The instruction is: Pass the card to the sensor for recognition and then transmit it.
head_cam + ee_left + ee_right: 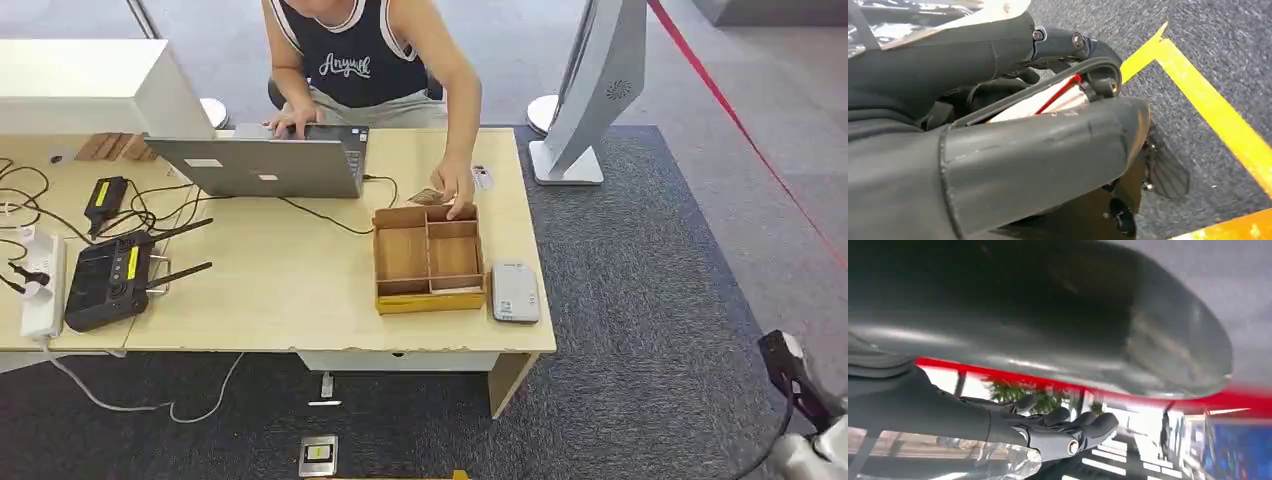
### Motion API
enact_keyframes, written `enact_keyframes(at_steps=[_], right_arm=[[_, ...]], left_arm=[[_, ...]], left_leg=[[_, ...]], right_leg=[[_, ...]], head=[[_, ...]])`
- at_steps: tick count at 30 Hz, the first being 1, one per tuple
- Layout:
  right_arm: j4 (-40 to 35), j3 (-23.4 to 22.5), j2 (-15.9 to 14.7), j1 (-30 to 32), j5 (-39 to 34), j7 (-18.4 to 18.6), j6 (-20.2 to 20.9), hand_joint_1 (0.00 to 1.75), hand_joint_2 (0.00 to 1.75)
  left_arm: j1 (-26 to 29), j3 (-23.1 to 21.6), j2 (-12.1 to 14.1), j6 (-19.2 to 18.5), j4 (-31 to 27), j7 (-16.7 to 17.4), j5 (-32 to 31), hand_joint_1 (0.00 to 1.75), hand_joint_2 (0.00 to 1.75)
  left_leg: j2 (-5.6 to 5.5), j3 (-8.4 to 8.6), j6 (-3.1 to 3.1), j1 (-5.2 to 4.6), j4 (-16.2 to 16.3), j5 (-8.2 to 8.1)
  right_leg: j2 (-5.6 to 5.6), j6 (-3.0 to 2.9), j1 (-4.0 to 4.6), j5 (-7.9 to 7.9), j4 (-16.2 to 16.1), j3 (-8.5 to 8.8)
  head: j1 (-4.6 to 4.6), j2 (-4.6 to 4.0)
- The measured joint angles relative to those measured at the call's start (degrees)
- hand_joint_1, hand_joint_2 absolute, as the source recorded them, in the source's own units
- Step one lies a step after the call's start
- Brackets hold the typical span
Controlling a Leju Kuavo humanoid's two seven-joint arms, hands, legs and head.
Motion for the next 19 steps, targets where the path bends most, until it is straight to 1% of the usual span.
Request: enact_keyframes(at_steps=[2, 3, 6, 8, 12, 15, 19], right_arm=[[0.89, -2.87, 2.35, 1.32, 2.03, 0.46, 0.00, 0.00, 0.00], [1.18, -4.09, 3.45, 1.78, 2.31, 0.68, -0.02, 0.00, 0.00], [3.50, -7.88, 6.68, 2.38, 2.42, -0.61, 0.04, 0.00, 0.00], [5.27, -9.79, 8.35, 2.15, 1.30, -0.85, 1.11, 0.00, 0.00], [8.04, -13.31, 11.54, 1.77, -3.70, 0.64, 7.55, 0.00, 0.00], [10.01, -16.18, 14.15, 1.85, -4.99, 0.70, 11.45, 0.00, 0.00], [11.12, -17.96, 15.91, 1.91, -6.10, 0.07, 13.14, 0.00, 0.00]], left_arm=[[0.03, -0.09, 0.15, 0.00, -0.37, 5.09, -4.71, 0.00, 0.00], [0.49, -0.26, 0.53, -0.02, -1.14, 7.74, -5.54, 0.00, 0.00], [3.01, -0.96, 2.58, -1.27, -5.18, 12.82, -5.15, 0.00, 0.00], [4.05, -1.44, 3.54, -1.66, -6.87, 13.87, -3.86, 0.00, 0.00], [5.24, -2.84, 4.77, -2.51, -9.90, 14.37, -2.33, 0.00, 0.00], [6.29, -5.35, 6.10, -4.32, -12.91, 15.27, -2.87, 0.00, 0.00], [7.17, -9.64, 8.09, -5.46, -16.68, 16.01, -5.04, 0.00, 0.00]], left_leg=[[0.08, 0.24, 0.00, -0.06, -0.05, 0.00], [0.10, 0.24, 0.00, -0.08, -0.05, 0.01], [0.31, 0.27, -0.02, -0.08, -0.06, 0.01], [0.37, 0.31, -0.03, -0.09, -0.07, 0.01], [0.39, 0.34, -0.04, -0.07, -0.08, 0.00], [0.43, 0.34, -0.04, -0.08, -0.08, 0.00], [0.43, 0.36, -0.05, -0.09, -0.08, 0.01]], right_leg=[[0.05, -0.02, -0.04, -0.05, -0.01, 0.03], [0.05, -0.05, 0.01, -0.07, -0.01, 0.07], [0.07, -0.11, 0.07, -0.11, 0.01, 0.05], [0.11, -0.13, 0.06, -0.11, 0.05, 0.03], [0.13, -0.14, 0.09, -0.12, 0.05, 0.05], [0.14, -0.15, 0.07, -0.12, 0.08, 0.04], [0.14, -0.15, 0.07, -0.11, 0.08, 0.03]], head=[[-0.09, 0.00], [-0.07, 0.00], [-0.13, 0.00], [-0.26, 0.00], [-0.22, 0.00], [-0.33, 0.00], [-0.33, 0.00]])
